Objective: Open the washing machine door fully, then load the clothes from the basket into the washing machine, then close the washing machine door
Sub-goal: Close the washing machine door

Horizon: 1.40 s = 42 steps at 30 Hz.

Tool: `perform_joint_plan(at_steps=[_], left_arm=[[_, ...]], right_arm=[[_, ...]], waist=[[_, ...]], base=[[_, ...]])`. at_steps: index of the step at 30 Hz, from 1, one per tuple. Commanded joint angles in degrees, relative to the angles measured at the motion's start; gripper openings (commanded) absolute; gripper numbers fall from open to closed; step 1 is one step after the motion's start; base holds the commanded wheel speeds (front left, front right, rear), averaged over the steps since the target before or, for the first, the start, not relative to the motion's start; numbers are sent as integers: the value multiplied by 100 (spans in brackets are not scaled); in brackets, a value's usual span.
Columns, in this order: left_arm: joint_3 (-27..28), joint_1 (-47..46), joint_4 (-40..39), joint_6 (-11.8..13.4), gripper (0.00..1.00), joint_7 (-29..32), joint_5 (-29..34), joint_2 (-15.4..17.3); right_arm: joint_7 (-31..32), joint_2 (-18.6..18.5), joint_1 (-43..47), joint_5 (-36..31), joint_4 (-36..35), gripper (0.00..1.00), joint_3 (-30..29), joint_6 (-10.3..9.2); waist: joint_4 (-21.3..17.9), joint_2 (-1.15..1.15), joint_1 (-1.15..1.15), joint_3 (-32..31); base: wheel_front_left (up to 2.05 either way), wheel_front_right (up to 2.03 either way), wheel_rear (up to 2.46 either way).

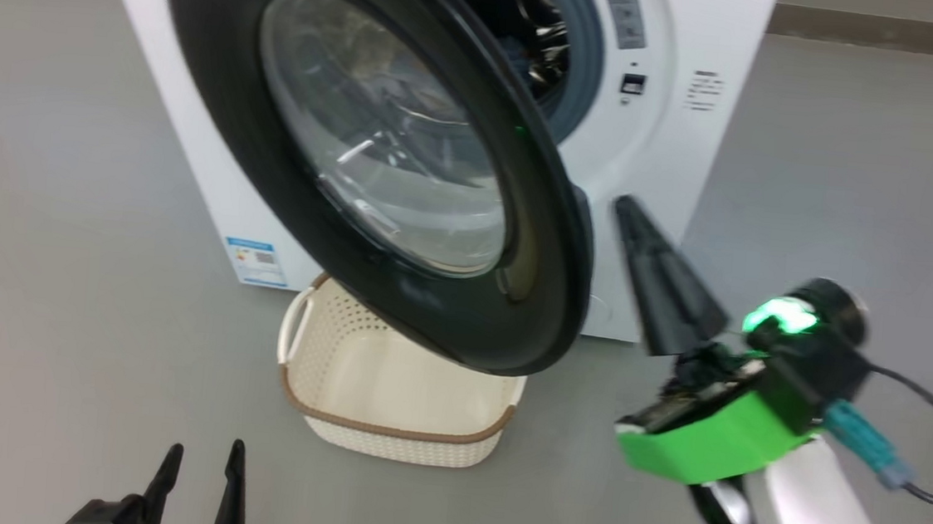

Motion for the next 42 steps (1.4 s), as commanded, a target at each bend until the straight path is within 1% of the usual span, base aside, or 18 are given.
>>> perform_joint_plan(at_steps=[1, 4, 7, 16, 22, 26, 30, 42], left_arm=[[132, -181, -151, 55, 100, -60, -50, 54], [42, -198, -167, 83, 100, -60, -110, 54], [-30, -220, -185, 111, 100, -60, -178, 54], [-200, -307, -255, 178, 100, -60, -361, 54], [-266, -420, -335, 229, 100, -60, -441, 53], [-352, -496, -307, 211, 100, -60, -443, 53], [-349, -557, -334, 240, 100, -60, -472, 53], [-422, -723, -363, 243, 100, -60, -517, 53]], right_arm=[[-26, 90, -225, 112, -65, 0, 334, 9], [-26, 112, -262, 179, 165, 0, 682, 9], [-26, 124, -209, 227, 485, 0, 869, 9], [-26, 70, -267, 326, 1319, 0, 847, 9], [-26, 20, -524, 389, 1602, 0, 707, 9], [-26, -38, -673, 374, 1697, 0, 702, 9], [-26, -125, -827, 367, 1730, 0, 731, 9], [-26, -308, -1189, 367, 1766, 0, 562, 9]], waist=[[263, 0, 0, 36], [471, 0, 0, 88], [653, 0, 0, 175], [880, 0, 0, 466], [863, 0, 0, 702], [821, 0, 0, 861], [754, 0, 0, 1022], [575, 0, 0, 1462]], base=[[0, 0, 0], [0, 0, 0], [0, 0, 0], [0, 0, 0], [0, 0, 0], [0, 0, 0], [0, 0, 0], [0, 0, 0]])
